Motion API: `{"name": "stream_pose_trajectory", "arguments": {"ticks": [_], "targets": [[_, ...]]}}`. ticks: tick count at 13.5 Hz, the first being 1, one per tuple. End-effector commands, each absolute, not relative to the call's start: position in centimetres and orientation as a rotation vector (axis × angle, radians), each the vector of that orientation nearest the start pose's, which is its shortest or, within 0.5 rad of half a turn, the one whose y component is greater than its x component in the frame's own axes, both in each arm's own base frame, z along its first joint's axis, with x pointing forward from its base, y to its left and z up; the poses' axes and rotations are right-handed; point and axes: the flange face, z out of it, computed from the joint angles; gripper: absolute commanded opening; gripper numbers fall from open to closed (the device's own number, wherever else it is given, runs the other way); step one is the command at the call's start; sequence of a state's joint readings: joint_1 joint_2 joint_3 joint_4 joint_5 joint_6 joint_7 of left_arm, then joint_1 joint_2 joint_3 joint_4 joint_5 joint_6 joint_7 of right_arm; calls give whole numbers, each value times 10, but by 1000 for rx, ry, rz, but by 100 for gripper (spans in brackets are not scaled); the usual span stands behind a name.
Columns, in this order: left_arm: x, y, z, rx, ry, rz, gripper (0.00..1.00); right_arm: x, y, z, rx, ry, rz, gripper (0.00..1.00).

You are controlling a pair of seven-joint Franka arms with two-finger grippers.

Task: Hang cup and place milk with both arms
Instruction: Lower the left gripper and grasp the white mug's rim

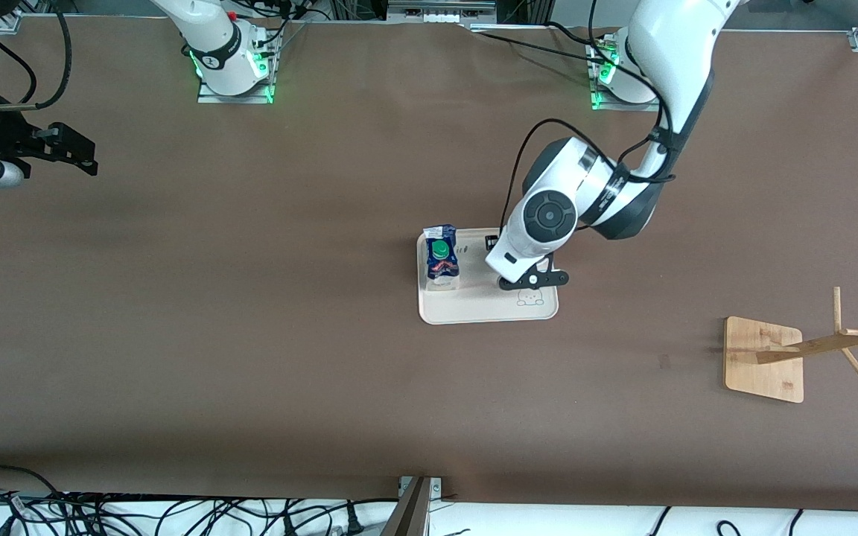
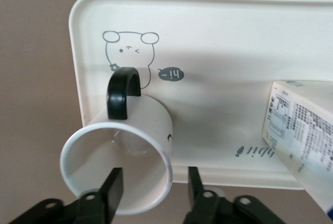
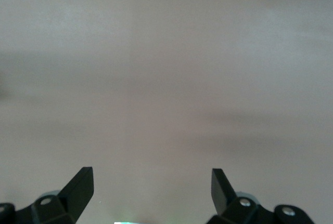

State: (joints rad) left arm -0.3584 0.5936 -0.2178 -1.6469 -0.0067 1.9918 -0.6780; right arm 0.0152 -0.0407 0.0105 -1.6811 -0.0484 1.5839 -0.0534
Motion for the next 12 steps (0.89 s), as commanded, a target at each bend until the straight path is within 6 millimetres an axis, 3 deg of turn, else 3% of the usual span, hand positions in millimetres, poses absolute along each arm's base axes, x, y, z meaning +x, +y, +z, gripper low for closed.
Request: {"name": "stream_pose_trajectory", "arguments": {"ticks": [1, 3, 4, 5, 7, 9, 12], "targets": [[558, -353, 242, -3061, -198, 406, 33, 542, 6, 600, -3203, -138, 88, 100], [559, -355, 237, -3073, -200, 393, 21, 542, 6, 600, -3203, -139, 86, 100], [560, -354, 238, -3075, -206, 392, 8, 542, 6, 600, -3203, -139, 86, 100], [561, -353, 241, -3073, -211, 396, 0, 542, 6, 600, -3203, -139, 86, 100], [567, -348, 252, -3082, -206, 374, 0, 543, 7, 601, -3204, -139, 71, 100], [583, -337, 301, -3097, -239, 310, 0, 544, 8, 602, -3204, -144, 61, 100], [620, -285, 399, -3062, -351, 337, 0, 544, 9, 602, -3199, -144, 58, 100]]}}
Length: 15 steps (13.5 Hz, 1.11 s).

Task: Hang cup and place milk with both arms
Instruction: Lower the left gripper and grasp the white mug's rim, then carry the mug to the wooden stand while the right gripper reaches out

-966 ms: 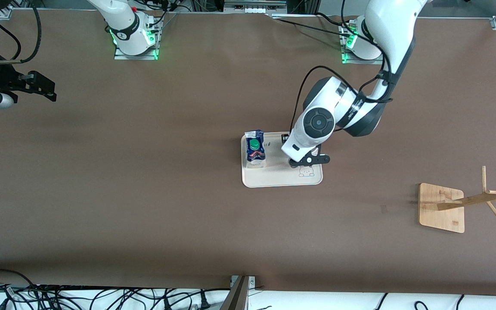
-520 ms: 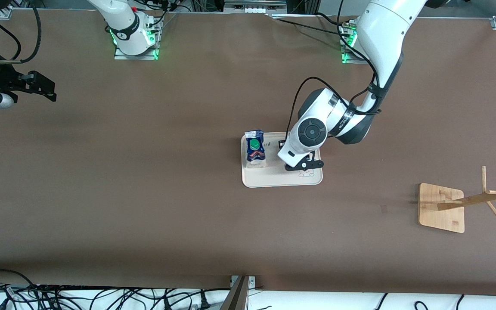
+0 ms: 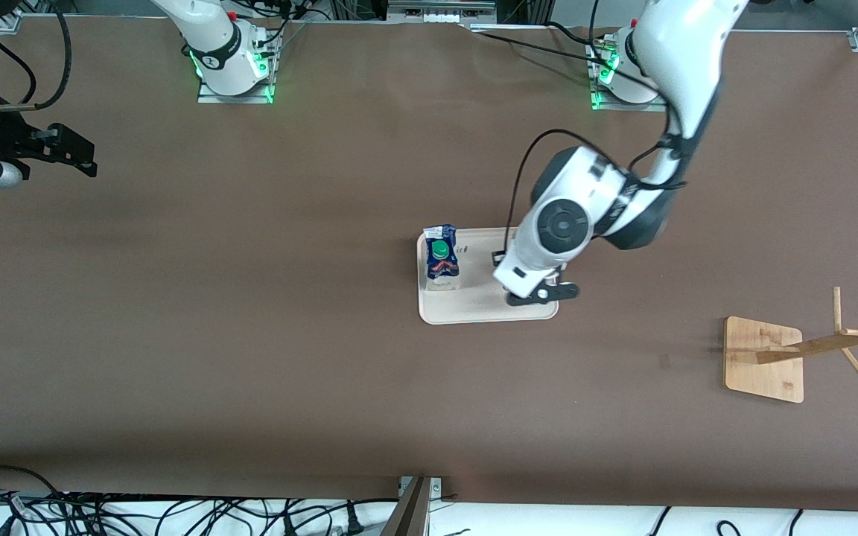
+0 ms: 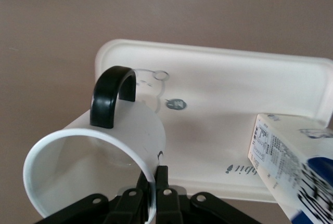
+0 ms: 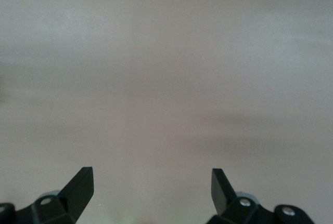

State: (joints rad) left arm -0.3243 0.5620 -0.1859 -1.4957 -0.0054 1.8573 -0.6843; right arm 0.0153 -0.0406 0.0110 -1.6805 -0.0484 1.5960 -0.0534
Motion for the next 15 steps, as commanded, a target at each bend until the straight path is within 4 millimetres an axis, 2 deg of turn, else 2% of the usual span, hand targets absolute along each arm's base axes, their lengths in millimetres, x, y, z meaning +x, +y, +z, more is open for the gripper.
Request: {"name": "stream_pose_trajectory", "arguments": {"ticks": [1, 2, 4, 6, 8, 9, 10, 11, 13, 14, 15], "targets": [[627, -266, 425, -3048, -356, 368, 0, 544, 10, 602, -3196, -146, 60, 100], [635, -244, 448, -3039, -349, 372, 0, 544, 10, 602, -3194, -146, 60, 100], [647, -188, 487, -3026, -276, 310, 0, 543, 12, 603, -3191, -150, 58, 100], [653, -141, 511, -3030, -133, 247, 0, 544, 15, 604, -3188, -157, 55, 100], [662, -88, 522, -3058, -78, 229, 0, 548, 28, 613, -3184, -192, 22, 100], [667, -57, 531, -3077, -117, 199, 0, 549, 36, 613, -3182, -214, 19, 100], [670, -35, 540, -3085, -146, 174, 0, 551, 42, 613, -3177, -231, 7, 100], [670, -19, 542, -3095, -176, 172, 0, 553, 46, 613, -3156, -254, -22, 100], [669, 34, 541, -3179, -258, 194, 0, 557, 52, 608, -3136, -319, -2, 100], [669, 45, 539, -3205, -237, 200, 0, 556, 63, 606, -3119, -377, 7, 100], [670, 50, 536, -3209, -224, 204, 0, 558, 83, 596, -3092, -425, 38, 100]]}}
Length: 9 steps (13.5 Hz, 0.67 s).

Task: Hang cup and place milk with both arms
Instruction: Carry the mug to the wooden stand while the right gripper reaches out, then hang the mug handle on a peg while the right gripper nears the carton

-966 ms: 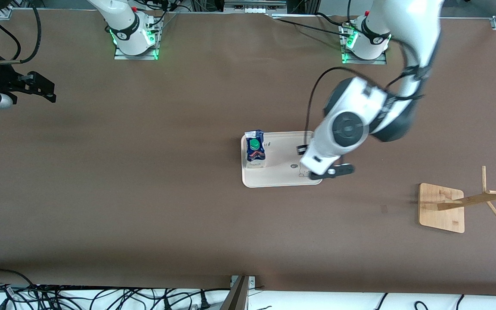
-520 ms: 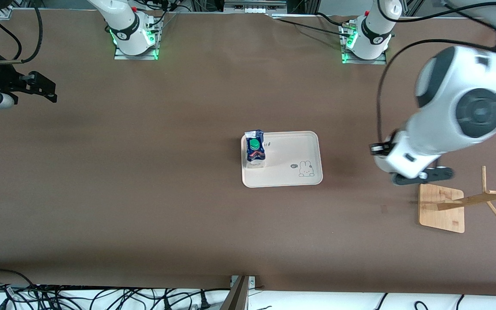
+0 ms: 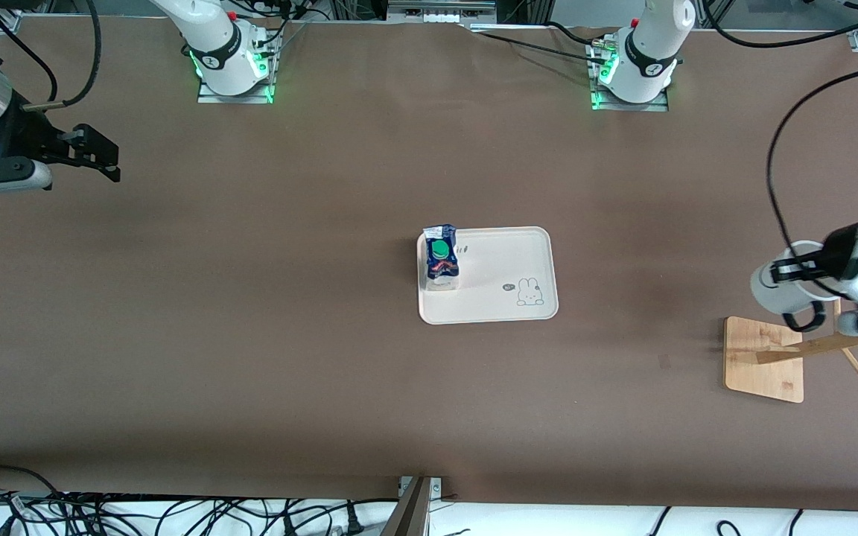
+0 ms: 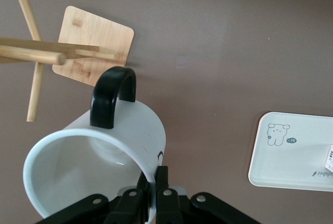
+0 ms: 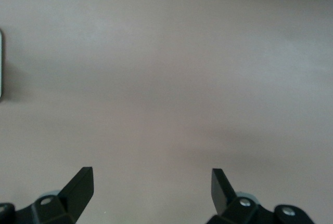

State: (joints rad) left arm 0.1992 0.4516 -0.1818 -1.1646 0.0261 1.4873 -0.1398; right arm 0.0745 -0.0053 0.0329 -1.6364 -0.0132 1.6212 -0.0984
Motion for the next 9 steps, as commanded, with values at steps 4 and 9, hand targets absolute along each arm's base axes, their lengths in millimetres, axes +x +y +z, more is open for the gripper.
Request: {"name": "stream_pose_trajectory", "arguments": {"ticks": [4, 9], "targets": [[669, 66, 536, -3212, -230, 196, 0, 556, 181, 551, -3052, -627, 172, 100], [679, 70, 529, -3221, -201, 140, 0, 575, 307, 509, -3000, -560, 222, 100]]}}
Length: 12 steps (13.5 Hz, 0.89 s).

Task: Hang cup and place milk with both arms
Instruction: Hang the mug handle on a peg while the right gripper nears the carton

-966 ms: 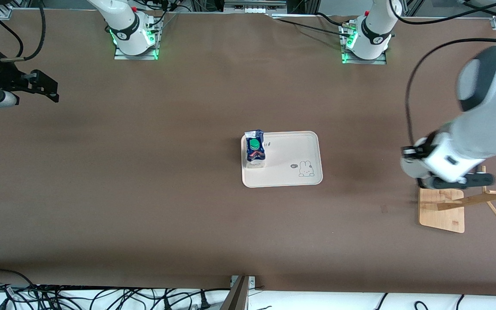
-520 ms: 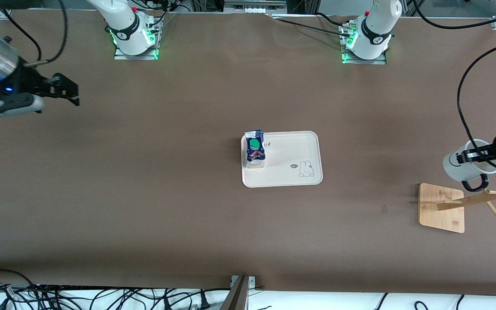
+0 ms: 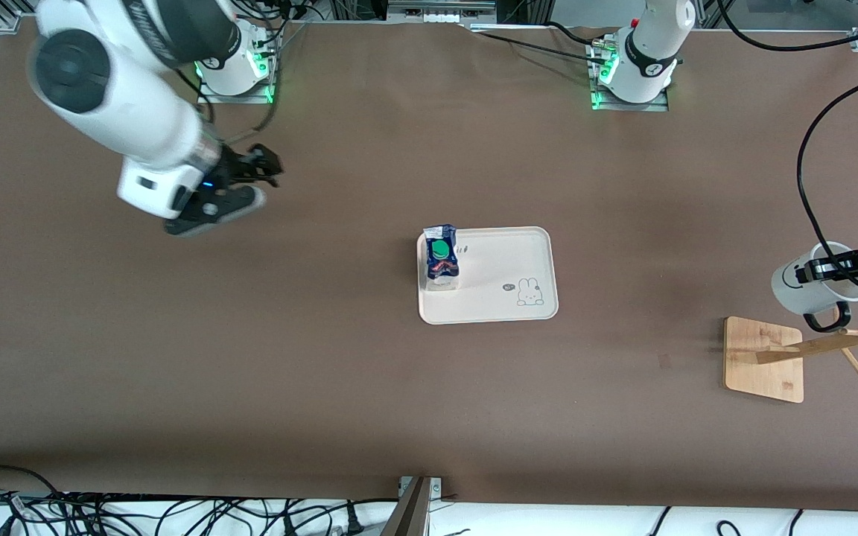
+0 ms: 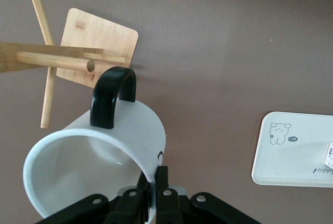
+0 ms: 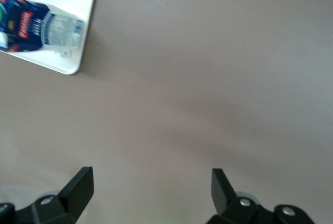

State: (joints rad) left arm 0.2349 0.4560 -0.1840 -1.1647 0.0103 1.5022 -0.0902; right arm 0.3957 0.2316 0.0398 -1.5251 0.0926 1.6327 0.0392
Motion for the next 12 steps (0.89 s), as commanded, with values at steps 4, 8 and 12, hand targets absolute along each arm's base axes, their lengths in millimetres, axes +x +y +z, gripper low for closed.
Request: {"name": "stream_pose_trajectory", "arguments": {"ticks": [4, 8, 12], "targets": [[684, 81, 524, -3226, -202, 105, 0, 570, 406, 470, -3006, -432, 101, 100], [683, 99, 526, -3225, -232, 80, 0, 551, 475, 428, -2983, -373, -7, 100], [681, 110, 520, -3251, -222, 97, 0, 549, 492, 400, -2989, -389, -40, 100]]}}
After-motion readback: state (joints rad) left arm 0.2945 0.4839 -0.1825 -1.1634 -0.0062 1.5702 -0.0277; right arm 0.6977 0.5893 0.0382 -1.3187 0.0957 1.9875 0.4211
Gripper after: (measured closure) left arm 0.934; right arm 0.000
